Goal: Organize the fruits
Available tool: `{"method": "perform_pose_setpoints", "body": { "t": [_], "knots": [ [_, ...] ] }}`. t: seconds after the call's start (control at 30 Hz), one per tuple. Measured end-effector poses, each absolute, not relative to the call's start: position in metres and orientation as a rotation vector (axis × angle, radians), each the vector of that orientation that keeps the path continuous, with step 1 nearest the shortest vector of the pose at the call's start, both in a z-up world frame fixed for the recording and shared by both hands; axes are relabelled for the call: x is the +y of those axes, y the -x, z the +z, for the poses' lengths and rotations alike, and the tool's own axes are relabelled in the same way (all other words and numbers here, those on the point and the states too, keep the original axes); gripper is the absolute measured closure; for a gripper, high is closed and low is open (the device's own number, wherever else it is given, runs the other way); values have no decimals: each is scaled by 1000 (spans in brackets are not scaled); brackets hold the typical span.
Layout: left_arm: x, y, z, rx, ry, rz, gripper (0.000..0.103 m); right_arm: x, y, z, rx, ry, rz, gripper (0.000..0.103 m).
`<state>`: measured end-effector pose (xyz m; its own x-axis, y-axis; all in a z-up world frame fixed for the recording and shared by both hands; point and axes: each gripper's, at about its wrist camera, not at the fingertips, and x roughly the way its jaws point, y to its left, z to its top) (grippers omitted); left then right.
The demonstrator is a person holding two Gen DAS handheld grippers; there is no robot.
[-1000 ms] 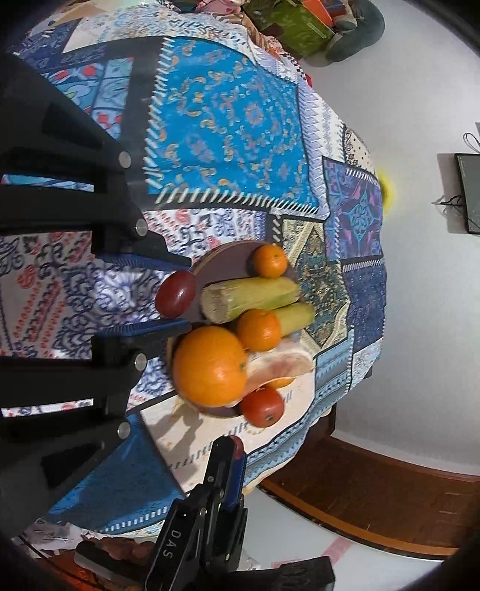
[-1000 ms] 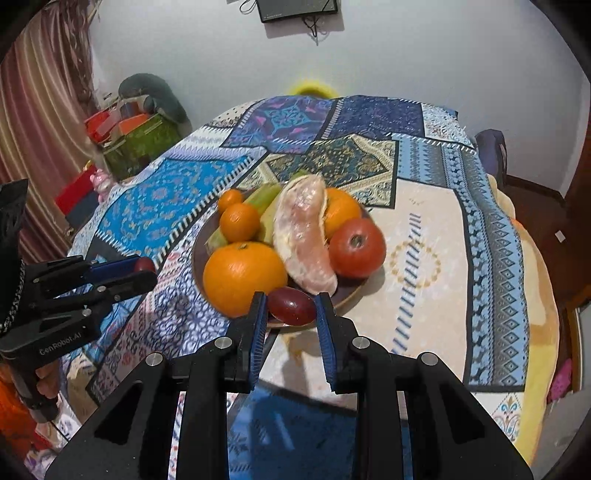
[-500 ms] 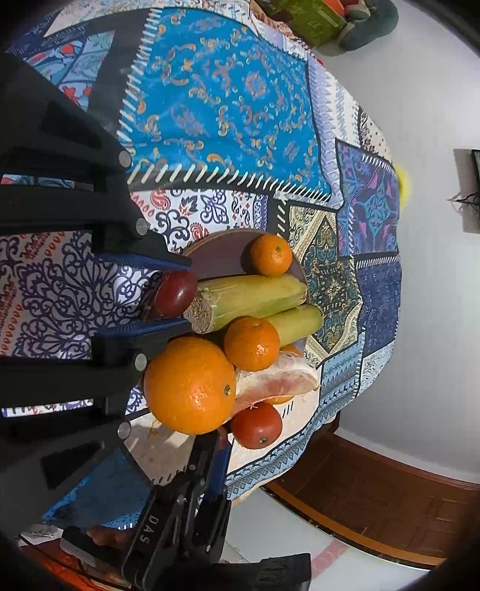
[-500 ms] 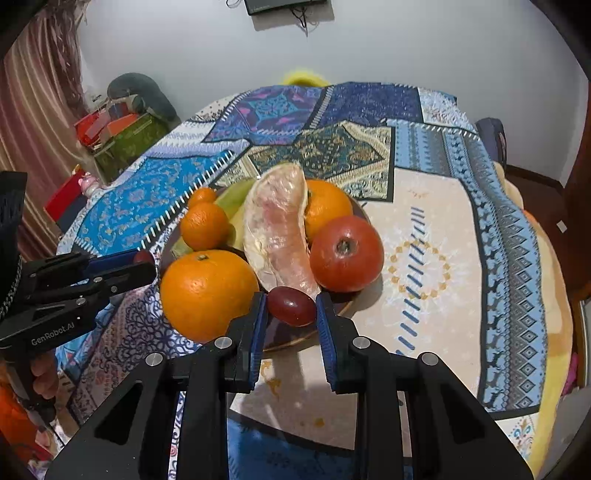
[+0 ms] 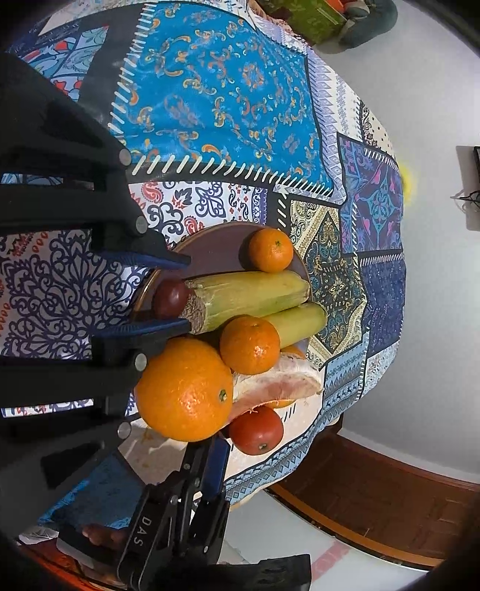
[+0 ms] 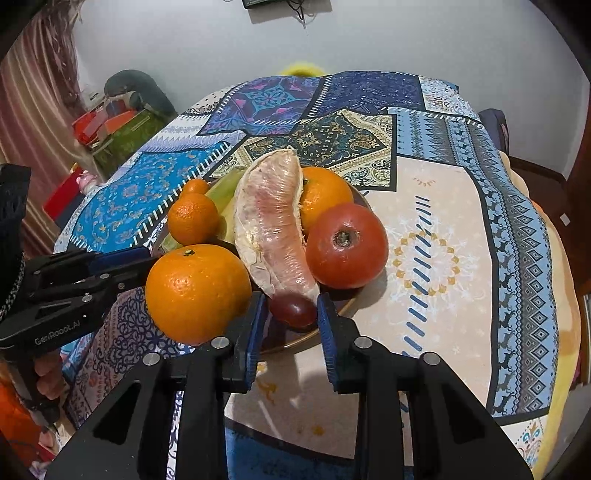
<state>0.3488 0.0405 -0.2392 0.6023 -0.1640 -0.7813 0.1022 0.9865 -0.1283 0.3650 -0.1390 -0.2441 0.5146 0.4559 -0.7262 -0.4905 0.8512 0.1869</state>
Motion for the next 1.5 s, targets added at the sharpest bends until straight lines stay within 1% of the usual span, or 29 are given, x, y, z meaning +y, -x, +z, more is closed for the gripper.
{"method": "perform_pose_setpoints", "body": {
  "t": [0.1, 0.23, 0.37, 0.7, 0.9, 0.97, 1.0, 1.07, 1.13, 1.17, 1.2, 1.23, 1.3, 1.37, 1.43, 1.5],
  "knots": [
    [44, -346, -233, 908, 86, -143, 77, -141, -363, -241, 846, 51, 560, 70],
    [46, -333, -213, 869, 90, -130, 77, -145, -359, -231, 825, 55, 543, 69],
    [44, -312, -179, 790, 74, -109, 77, -153, -345, -207, 770, 35, 534, 69],
    [36, -219, -65, 499, 64, -96, 77, -170, -264, -105, 494, 45, 519, 69],
    [34, -161, -16, 350, 89, -87, 76, -179, -200, -56, 324, 29, 515, 69],
    [34, -142, -3, 304, 91, -83, 70, -182, -180, -43, 272, 25, 508, 67],
    [35, -135, 2, 288, 92, -85, 67, -184, -170, -37, 245, 19, 506, 63],
    [34, -121, 9, 255, 85, -87, 59, -186, -155, -28, 203, 8, 509, 58],
    [30, -108, 14, 229, 70, -82, 56, -187, -141, -21, 166, 0, 518, 58],
    [28, -102, 16, 217, 60, -80, 52, -187, -136, -18, 156, -2, 522, 58],
    [26, -98, 17, 208, 52, -78, 50, -187, -134, -17, 147, -4, 523, 56],
    [25, -94, 19, 198, 45, -73, 45, -187, -130, -16, 138, -6, 524, 53],
    [22, -86, 20, 180, 33, -65, 37, -186, -121, -14, 113, -11, 515, 37],
    [22, -84, 21, 179, 34, -66, 22, -183, -117, -16, 100, -9, 515, 31],
    [22, -79, 22, 172, 34, -58, 18, -182, -116, -17, 97, -8, 511, 26],
    [21, -78, 21, 165, 25, -44, 14, -181, -115, -17, 87, -11, 495, 16]
  ]
}}
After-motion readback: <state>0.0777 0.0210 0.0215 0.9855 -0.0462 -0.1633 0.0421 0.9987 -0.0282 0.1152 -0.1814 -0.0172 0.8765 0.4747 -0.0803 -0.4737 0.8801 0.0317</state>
